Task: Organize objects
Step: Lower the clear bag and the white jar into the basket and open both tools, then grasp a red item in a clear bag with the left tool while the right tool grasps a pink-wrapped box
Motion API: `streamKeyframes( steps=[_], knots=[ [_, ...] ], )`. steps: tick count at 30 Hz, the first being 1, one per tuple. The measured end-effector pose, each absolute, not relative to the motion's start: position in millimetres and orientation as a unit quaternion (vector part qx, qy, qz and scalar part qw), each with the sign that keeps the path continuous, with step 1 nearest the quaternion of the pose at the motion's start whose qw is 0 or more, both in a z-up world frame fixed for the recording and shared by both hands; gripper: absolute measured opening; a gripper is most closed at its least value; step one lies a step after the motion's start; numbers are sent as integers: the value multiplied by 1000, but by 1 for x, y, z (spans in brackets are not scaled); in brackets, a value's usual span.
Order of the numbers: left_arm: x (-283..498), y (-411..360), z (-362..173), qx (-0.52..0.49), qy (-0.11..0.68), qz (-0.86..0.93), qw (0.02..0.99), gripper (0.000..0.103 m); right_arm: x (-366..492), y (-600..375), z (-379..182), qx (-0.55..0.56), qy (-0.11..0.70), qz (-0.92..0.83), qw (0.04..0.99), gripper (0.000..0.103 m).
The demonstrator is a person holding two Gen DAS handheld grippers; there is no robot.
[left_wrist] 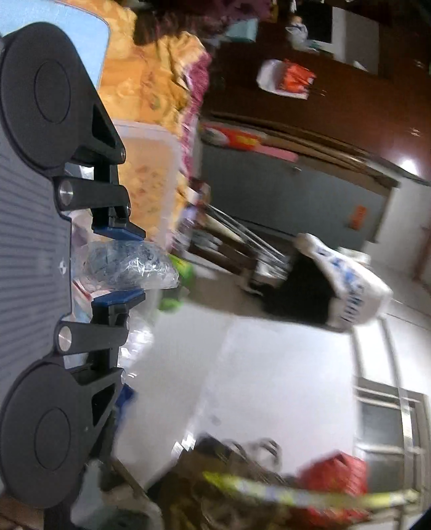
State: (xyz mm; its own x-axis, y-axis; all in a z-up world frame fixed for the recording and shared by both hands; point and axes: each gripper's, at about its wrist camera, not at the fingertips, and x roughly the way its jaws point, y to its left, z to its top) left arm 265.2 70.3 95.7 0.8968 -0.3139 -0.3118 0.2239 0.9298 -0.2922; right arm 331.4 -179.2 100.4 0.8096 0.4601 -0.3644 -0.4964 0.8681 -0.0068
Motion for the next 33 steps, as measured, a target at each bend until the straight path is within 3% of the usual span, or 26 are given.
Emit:
streamKeyframes(
  steps=[2,4,7,8,10,16,20,27,33],
  knots=[
    [278,67,87,-120,208,-131,962,75,328,-182,97,-39,171,245,954,72],
    [270,71,81,-126,205,-124,963,76,305,-200,98,1,144,259,955,103],
    [226,78,75,-109,162,-141,970,79,260,-228,80,26,119,263,957,103],
    [209,80,71,-108,152,-145,972,87,250,-234,70,29,128,259,957,103],
    [179,82,55,-111,157,-145,971,93,228,-246,42,48,148,263,952,103],
    [107,76,-6,-110,163,-147,969,93,146,-253,-27,82,147,320,932,103],
    [95,77,-23,-93,164,-118,975,93,135,-217,-34,-6,145,334,931,89],
    [98,67,-36,-64,175,-138,973,93,134,-200,-52,-45,153,345,925,63],
    [93,52,-42,-45,159,-156,974,93,119,-216,-50,-40,142,341,929,57]
  ],
)
